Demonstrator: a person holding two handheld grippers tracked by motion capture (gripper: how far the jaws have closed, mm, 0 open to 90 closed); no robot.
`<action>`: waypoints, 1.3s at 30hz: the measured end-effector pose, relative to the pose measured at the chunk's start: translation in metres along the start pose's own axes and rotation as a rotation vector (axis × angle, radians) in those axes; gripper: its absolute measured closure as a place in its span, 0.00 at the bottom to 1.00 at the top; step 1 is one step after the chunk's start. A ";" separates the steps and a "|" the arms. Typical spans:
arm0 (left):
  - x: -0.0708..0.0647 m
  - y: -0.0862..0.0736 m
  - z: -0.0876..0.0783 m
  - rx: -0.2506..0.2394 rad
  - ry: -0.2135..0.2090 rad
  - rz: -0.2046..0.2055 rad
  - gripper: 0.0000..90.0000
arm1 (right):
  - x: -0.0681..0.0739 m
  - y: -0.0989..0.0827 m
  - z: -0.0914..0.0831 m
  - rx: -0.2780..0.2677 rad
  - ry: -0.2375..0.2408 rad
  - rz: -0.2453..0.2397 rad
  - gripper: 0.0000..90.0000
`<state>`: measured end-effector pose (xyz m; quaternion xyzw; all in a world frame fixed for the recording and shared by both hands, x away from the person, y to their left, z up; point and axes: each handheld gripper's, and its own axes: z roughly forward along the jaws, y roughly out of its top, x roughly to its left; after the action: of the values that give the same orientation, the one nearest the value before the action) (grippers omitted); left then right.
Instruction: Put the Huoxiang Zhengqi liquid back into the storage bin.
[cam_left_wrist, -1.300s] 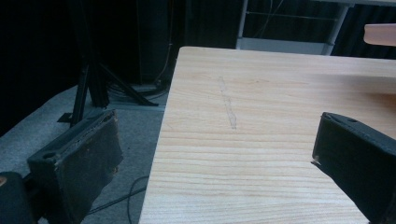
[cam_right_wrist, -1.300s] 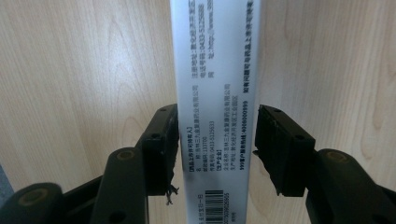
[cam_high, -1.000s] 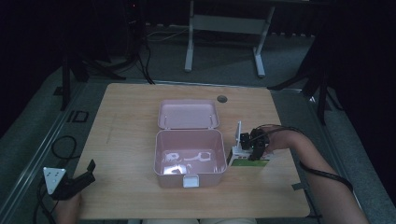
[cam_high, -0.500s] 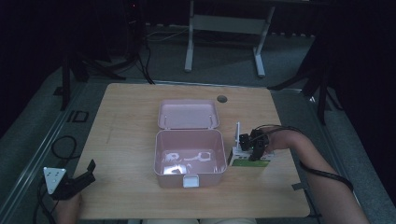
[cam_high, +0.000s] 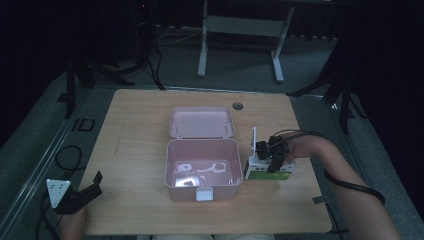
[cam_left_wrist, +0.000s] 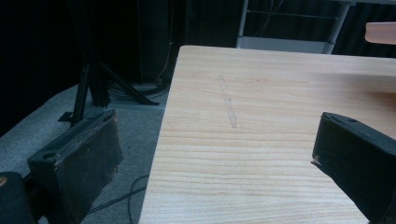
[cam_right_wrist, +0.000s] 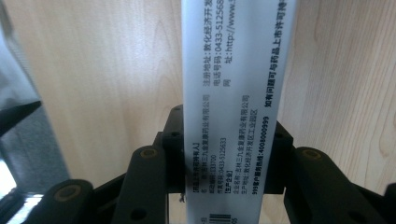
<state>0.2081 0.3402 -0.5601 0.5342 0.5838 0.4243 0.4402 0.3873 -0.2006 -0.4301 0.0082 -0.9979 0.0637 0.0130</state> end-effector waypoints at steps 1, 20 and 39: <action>0.000 0.000 0.000 0.000 0.000 0.000 0.02 | 0.001 0.000 -0.002 0.002 -0.001 0.001 0.70; 0.000 0.000 0.000 0.002 0.003 -0.001 0.02 | 0.017 -0.005 -0.063 0.012 -0.030 0.024 0.70; 0.000 0.000 0.000 0.004 0.002 -0.001 0.02 | 0.030 0.010 -0.108 0.010 -0.031 0.032 0.70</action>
<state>0.2082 0.3402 -0.5601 0.5344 0.5853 0.4235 0.4387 0.3594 -0.1770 -0.3236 -0.0069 -0.9976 0.0686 -0.0033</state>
